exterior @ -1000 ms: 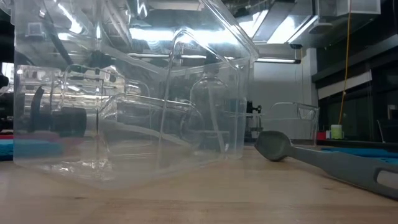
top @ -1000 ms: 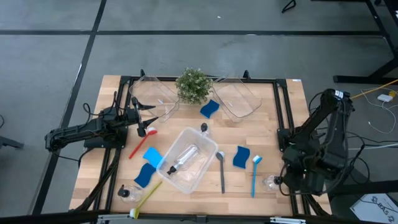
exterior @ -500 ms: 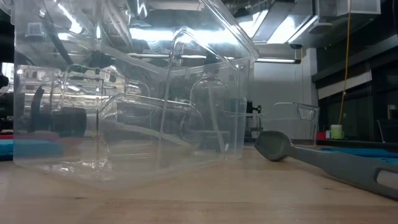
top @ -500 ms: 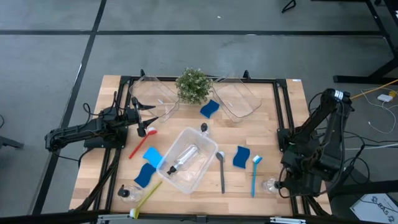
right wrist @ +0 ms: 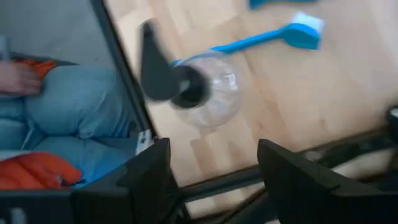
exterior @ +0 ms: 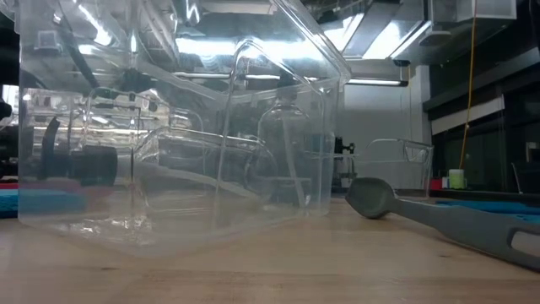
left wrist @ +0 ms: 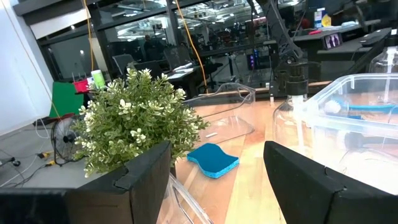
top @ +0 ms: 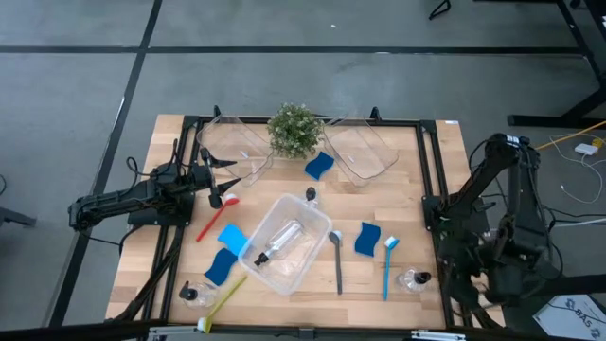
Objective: Pick & Place Kitchen Sink Supplies
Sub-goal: Put the liquid dispenser bottle into the white bin
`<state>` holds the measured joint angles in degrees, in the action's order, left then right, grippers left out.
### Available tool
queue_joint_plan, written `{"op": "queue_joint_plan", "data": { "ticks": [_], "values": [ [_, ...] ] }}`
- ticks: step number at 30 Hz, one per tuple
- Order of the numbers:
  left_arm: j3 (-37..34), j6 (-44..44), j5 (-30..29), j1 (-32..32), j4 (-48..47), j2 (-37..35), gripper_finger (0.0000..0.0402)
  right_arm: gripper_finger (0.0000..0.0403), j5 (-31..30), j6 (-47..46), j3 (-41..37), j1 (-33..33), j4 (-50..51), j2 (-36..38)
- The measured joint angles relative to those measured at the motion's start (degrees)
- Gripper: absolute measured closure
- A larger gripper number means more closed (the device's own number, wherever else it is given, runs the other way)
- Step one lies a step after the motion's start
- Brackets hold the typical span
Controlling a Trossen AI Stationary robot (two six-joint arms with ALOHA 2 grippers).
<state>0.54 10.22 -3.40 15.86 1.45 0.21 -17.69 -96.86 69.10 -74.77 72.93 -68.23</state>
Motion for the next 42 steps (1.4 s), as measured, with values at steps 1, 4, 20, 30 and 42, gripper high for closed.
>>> {"op": "queue_joint_plan", "data": {
  "ticks": [1,4,20,30,42],
  "values": [
    [0.0,0.0,0.0,0.0,0.0,0.0,0.0151,0.0165,-1.0,0.0,0.0,-0.9,-0.9,-0.4],
    [0.0,0.0,0.0,0.0,0.0,0.0,0.0151,0.0169,-3.6,0.0,0.0,-2.7,-1.8,-2.1],
    [0.0,0.0,0.0,0.0,0.0,0.0,0.0151,0.0171,-7.9,9.6,-0.1,-1.7,0.6,-13.9],
    [0.0,0.0,0.0,0.0,0.0,0.0,0.0151,0.0171,-13.9,13.3,-0.1,-1.5,-0.1,-13.9],
    [0.0,0.0,0.0,0.0,0.0,0.0,0.0151,0.0172,-16.0,13.4,-0.1,-0.1,-0.7,-13.9]
  ]
}}
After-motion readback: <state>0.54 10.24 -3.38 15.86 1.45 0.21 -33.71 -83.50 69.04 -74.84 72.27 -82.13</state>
